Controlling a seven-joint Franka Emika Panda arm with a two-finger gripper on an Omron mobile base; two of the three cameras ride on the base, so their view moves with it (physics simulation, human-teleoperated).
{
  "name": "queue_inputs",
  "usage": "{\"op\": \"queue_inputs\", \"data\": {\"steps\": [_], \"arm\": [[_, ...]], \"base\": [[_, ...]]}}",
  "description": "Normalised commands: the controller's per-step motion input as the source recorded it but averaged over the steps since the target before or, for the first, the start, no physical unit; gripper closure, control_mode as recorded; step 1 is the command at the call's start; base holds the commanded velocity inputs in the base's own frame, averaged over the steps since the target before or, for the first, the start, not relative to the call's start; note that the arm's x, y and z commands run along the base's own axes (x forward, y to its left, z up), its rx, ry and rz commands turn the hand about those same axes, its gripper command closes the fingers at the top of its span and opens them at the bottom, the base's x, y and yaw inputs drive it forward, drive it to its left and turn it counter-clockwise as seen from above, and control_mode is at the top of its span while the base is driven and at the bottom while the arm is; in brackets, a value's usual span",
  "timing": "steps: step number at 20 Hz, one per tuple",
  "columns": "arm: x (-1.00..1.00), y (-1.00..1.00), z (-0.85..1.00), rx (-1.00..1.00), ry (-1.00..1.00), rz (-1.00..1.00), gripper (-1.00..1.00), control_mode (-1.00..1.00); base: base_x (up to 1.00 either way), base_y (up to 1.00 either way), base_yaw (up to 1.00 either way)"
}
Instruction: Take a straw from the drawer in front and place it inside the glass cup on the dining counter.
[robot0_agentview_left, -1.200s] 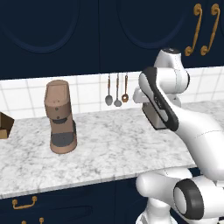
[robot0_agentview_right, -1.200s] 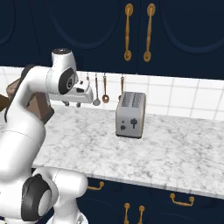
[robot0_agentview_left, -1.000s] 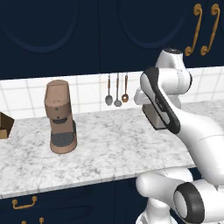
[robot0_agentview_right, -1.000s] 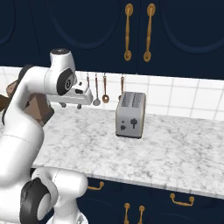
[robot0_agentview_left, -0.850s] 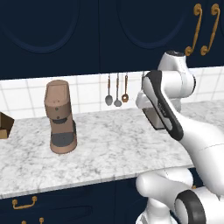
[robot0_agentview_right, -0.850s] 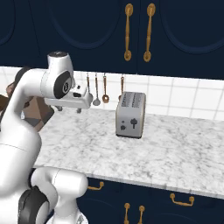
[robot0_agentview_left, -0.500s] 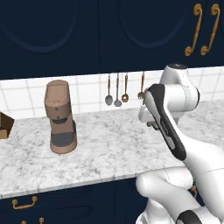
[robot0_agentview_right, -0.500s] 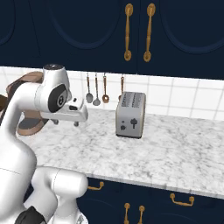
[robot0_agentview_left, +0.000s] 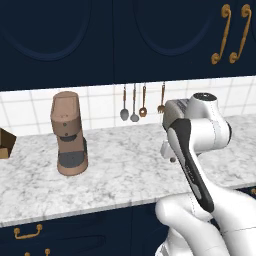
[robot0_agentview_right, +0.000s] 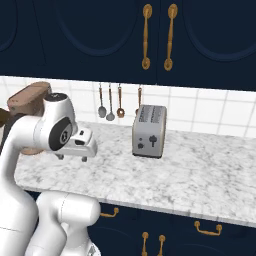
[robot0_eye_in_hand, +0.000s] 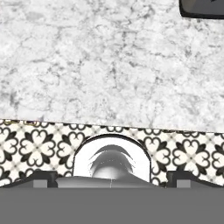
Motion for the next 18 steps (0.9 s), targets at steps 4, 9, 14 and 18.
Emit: {"op": "queue_inputs", "data": {"steps": [4,9,14,18], "arm": [[-0.21,0.00,-0.23,0.00,-0.04,-0.02,-1.00,1.00],[0.00,0.00,0.00,0.00,0.00,0.00,-1.00,1.00],[0.00,0.00,0.00,0.00,0.00,0.00,-1.00,1.00],[0.00,0.00,0.00,0.00,0.00,0.00,-1.00,1.00]], "base": [[-0.09,0.00,0.00],[-0.46,0.06,-0.06],[-0.42,0.32,-0.16],[-0.16,0.72,-0.25]]}}
